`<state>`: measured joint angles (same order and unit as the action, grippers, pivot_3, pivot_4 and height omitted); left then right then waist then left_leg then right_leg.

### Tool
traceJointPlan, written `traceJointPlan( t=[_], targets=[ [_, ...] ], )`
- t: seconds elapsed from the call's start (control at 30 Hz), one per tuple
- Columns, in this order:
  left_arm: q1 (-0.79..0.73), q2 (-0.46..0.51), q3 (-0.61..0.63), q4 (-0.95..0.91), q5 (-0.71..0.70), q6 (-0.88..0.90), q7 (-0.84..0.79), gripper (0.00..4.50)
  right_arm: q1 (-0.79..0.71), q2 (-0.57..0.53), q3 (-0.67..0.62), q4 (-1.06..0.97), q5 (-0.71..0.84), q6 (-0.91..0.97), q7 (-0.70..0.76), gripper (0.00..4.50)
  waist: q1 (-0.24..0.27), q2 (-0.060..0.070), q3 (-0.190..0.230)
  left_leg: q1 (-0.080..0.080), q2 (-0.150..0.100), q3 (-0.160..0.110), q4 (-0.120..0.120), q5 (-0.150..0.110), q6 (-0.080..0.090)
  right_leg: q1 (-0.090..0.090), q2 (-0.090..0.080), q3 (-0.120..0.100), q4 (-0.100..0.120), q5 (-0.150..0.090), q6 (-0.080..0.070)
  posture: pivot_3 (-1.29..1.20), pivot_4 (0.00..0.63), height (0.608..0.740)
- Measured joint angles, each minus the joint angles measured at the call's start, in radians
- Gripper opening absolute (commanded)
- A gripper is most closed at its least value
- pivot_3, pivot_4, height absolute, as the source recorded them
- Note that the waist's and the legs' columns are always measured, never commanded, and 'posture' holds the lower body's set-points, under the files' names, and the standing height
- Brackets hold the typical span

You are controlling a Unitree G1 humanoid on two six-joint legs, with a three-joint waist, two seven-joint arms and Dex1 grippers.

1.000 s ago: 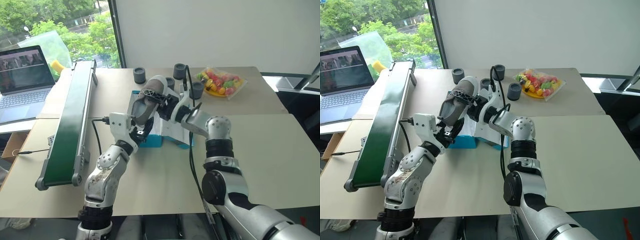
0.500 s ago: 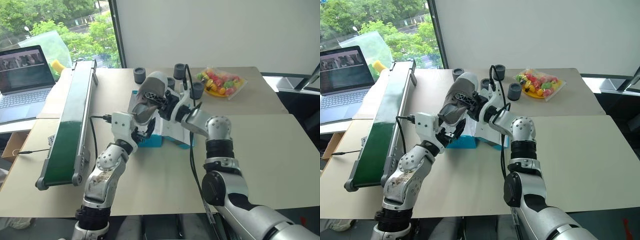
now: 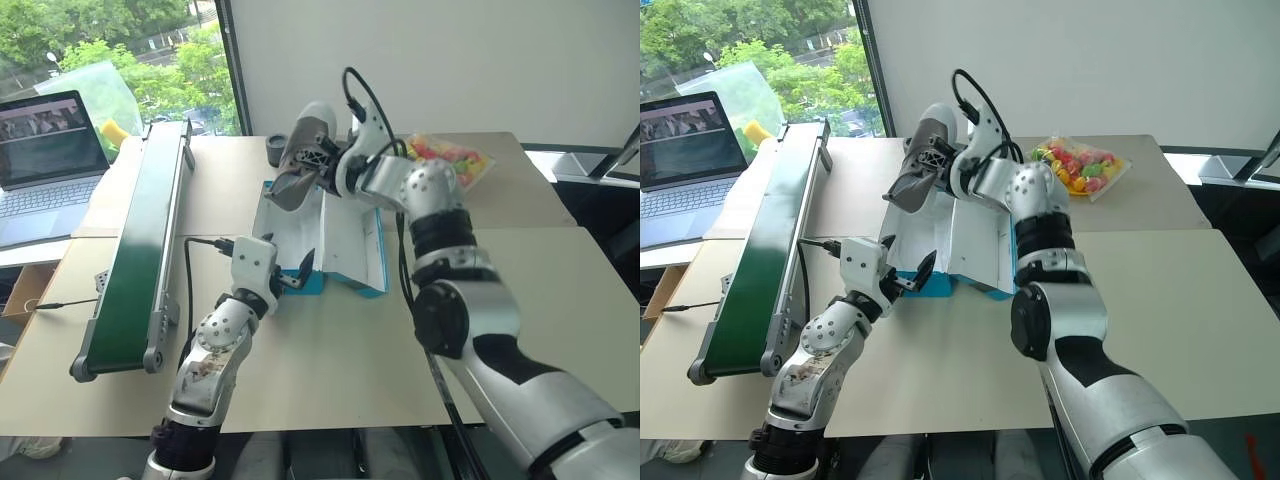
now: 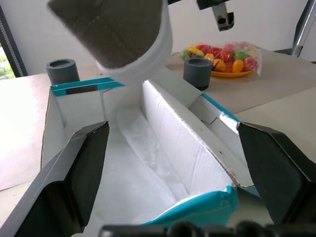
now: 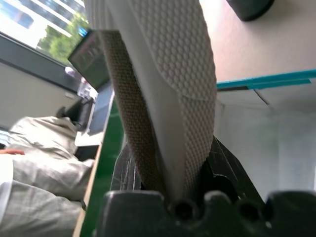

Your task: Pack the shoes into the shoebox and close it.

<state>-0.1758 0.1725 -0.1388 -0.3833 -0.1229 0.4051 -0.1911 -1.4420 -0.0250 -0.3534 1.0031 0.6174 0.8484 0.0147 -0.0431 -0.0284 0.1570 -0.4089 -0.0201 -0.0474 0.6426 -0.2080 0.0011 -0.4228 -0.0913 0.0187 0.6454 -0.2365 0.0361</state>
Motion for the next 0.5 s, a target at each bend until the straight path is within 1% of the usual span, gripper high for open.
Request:
traceJointPlan(
  t=[0.1, 0.2, 0.23, 0.33, 0.4, 0.5],
  targets=[
    [0.007, 0.087, -0.045, -0.016, 0.066, -0.059, -0.041, 4.42, -0.033, 0.013, 0.023, 0.116, -0.055, 0.006, -0.026, 0.48, 0.001, 0.0, 0.0, -0.001, 0.0, 0.0, 0.0, 0.0, 0.0, -0.001, 0.0, 0.0, 0.0, 0.0, 0.0, 0.0, 0.15, 0.736],
    [0.031, 0.19, -0.028, -0.081, 0.068, -0.054, -0.114, 4.42, -0.035, 0.007, 0.029, 0.177, -0.096, 0.006, -0.041, 0.48, 0.001, 0.001, 0.001, -0.002, 0.0, -0.001, 0.0, 0.0, 0.0, -0.001, 0.0, 0.0, 0.001, 0.0, 0.0, 0.0, 0.15, 0.736],
    [0.048, 0.233, -0.009, -0.127, 0.031, -0.02, -0.164, 4.42, -0.036, 0.006, 0.035, 0.188, -0.111, 0.006, -0.038, 0.48, 0.0, 0.001, 0.001, -0.003, 0.001, -0.001, 0.0, 0.0, 0.0, -0.002, 0.0, -0.001, 0.001, 0.0, 0.0, 0.0, 0.15, 0.736],
    [0.131, 0.42, 0.08, -0.277, -0.123, 0.108, -0.34, 4.42, -0.04, -0.001, 0.068, 0.21, -0.168, 0.006, -0.009, 0.48, -0.006, 0.003, 0.002, -0.004, 0.001, -0.002, -0.001, 0.0, 0.0, -0.003, 0.001, -0.001, 0.002, 0.0, -0.001, 0.0, 0.15, 0.736],
    [0.17, 0.483, 0.171, -0.317, -0.211, 0.167, -0.408, 4.42, -0.04, -0.007, 0.076, 0.219, -0.194, 0.006, 0.011, 0.48, -0.006, 0.006, 0.005, -0.004, 0.001, -0.002, -0.001, 0.0, 0.0, -0.003, 0.001, -0.001, 0.0, 0.0, 0.0, 0.0, 0.15, 0.736],
    [0.201, 0.515, 0.304, -0.326, -0.33, 0.22, -0.465, 4.42, -0.04, -0.002, 0.094, 0.23, -0.223, 0.006, 0.043, 0.48, -0.006, 0.006, 0.005, -0.001, 0.001, -0.001, -0.001, 0.0, 0.0, -0.002, 0.001, -0.001, -0.002, 0.0, -0.001, 0.0, 0.15, 0.736]
  ],
)
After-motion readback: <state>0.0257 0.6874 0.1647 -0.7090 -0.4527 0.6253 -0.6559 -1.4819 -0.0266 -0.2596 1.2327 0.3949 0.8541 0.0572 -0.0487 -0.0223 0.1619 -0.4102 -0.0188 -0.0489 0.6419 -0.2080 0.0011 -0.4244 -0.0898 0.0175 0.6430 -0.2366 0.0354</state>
